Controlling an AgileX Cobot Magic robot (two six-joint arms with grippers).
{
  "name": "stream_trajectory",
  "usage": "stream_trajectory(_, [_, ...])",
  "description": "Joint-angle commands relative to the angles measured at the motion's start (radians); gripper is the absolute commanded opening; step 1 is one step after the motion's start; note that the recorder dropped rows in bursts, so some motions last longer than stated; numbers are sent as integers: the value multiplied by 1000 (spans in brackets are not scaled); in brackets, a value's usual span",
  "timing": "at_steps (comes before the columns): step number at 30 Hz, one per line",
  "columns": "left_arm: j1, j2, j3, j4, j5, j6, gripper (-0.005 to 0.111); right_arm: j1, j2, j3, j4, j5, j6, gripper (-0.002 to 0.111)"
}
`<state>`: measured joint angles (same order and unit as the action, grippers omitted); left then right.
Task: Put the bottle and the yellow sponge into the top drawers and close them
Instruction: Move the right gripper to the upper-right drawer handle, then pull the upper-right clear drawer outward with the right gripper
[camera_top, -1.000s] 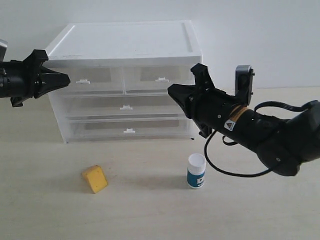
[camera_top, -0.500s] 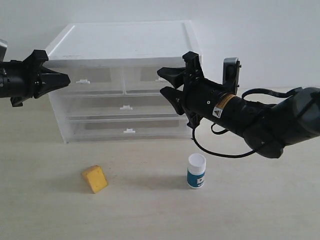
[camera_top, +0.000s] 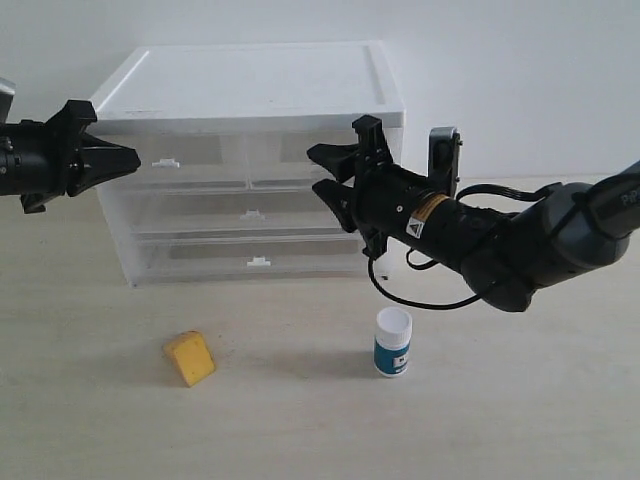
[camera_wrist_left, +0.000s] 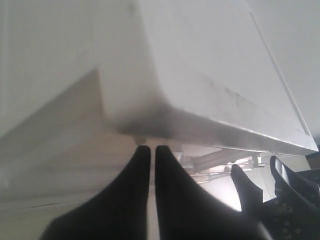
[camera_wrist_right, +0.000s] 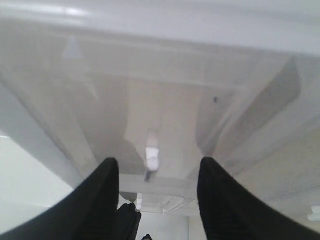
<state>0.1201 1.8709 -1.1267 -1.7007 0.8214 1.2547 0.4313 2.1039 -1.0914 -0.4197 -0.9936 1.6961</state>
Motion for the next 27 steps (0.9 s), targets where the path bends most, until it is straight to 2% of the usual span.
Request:
stream_trajectory(1, [-4,1,-15,-39,-21,18,4,-4,-1,-8,17,-47,-32,43])
stream_trajectory(9, [-4,1,-15,-39,-21,20,4,-4,-1,-8,66,-22,-116,40])
stream_trajectory(12, [-4,1,-15,-39,-25,20,4,-4,-1,-17,70,-22,-135,25])
stream_trajectory(13, [-4,1,-15,-37,-33,20,4,-4,-1,-27,63,-22,-135,14])
stream_trajectory(14, [-4,1,-15,-35,-39,20,4,-4,-1,-30,65,-30,-135,9])
stream_trajectory(21, [-4,1,-15,-30,-48,20,4,-4,-1,-30,-21,-89,-129,8])
stream_trajectory(24, [-4,1,-15,-30,-48,20,4,-4,-1,-26,-96,-122,-95,0])
stream_trajectory(27, [-4,1,-15,-30,-48,20,4,-4,-1,-23,-149,-151,-54,0])
